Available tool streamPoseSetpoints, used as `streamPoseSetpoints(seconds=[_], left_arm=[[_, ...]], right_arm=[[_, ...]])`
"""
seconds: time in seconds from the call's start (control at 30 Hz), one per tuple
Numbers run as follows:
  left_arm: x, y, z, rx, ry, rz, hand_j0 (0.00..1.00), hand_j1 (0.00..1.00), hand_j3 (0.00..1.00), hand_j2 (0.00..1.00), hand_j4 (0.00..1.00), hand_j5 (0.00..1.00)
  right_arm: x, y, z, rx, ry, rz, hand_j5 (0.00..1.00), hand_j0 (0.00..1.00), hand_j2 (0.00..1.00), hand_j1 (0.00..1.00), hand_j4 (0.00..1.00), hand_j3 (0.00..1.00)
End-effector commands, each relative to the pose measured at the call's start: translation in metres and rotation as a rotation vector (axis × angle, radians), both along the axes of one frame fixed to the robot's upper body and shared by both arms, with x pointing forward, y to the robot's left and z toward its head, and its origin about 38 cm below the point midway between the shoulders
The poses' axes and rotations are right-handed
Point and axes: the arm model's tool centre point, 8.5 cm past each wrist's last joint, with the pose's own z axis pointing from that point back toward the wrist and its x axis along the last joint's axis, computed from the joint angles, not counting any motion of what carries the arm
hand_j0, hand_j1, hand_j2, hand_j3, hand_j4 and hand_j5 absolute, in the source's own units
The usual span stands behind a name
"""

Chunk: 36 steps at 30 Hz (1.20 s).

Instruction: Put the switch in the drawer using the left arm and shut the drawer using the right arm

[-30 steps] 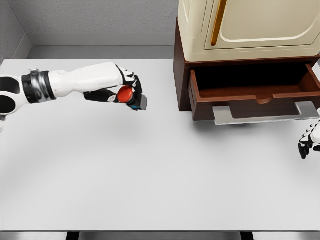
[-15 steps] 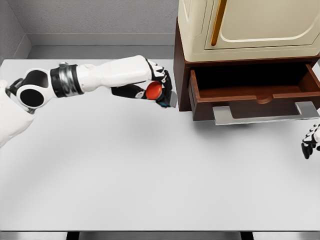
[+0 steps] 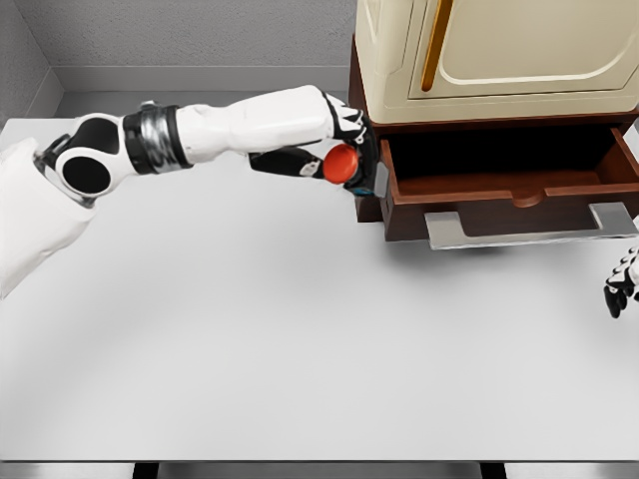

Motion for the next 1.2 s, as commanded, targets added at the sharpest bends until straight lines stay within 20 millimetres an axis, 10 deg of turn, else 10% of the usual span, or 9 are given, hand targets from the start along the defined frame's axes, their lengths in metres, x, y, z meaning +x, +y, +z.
streamPoseSetpoints(seconds=[0.0,0.73,0.87,1.0,1.17], left_arm=[[0.006,-0.004,-0.004,-0.015,0.025,0.008,0.40,0.40,0.40,0.40,0.40,0.40],[0.060,-0.085,-0.028,0.014,0.125,0.059,0.40,0.40,0.40,0.40,0.40,0.40],[0.060,-0.092,-0.012,0.004,0.096,0.045,0.42,0.42,0.42,0.42,0.42,0.42],[0.047,-0.091,0.032,-0.029,-0.009,-0.008,0.95,0.95,0.95,0.95,0.95,0.95],[-0.012,-0.051,0.113,-0.140,-0.148,-0.161,0.96,0.96,0.96,0.96,0.96,0.96]], right_arm=[[0.000,-0.003,0.003,-0.006,-0.002,-0.009,0.47,0.47,0.47,0.47,0.47,0.47],[-0.002,-0.005,0.004,-0.010,0.003,-0.016,0.48,0.48,0.48,0.48,0.48,0.48],[-0.002,-0.005,0.004,-0.010,0.003,-0.016,0.48,0.48,0.48,0.48,0.48,0.48],[-0.002,-0.005,0.004,-0.010,0.003,-0.016,0.48,0.48,0.48,0.48,0.48,0.48],[-0.002,-0.005,0.004,-0.011,0.003,-0.016,0.48,0.48,0.48,0.48,0.48,0.48]])
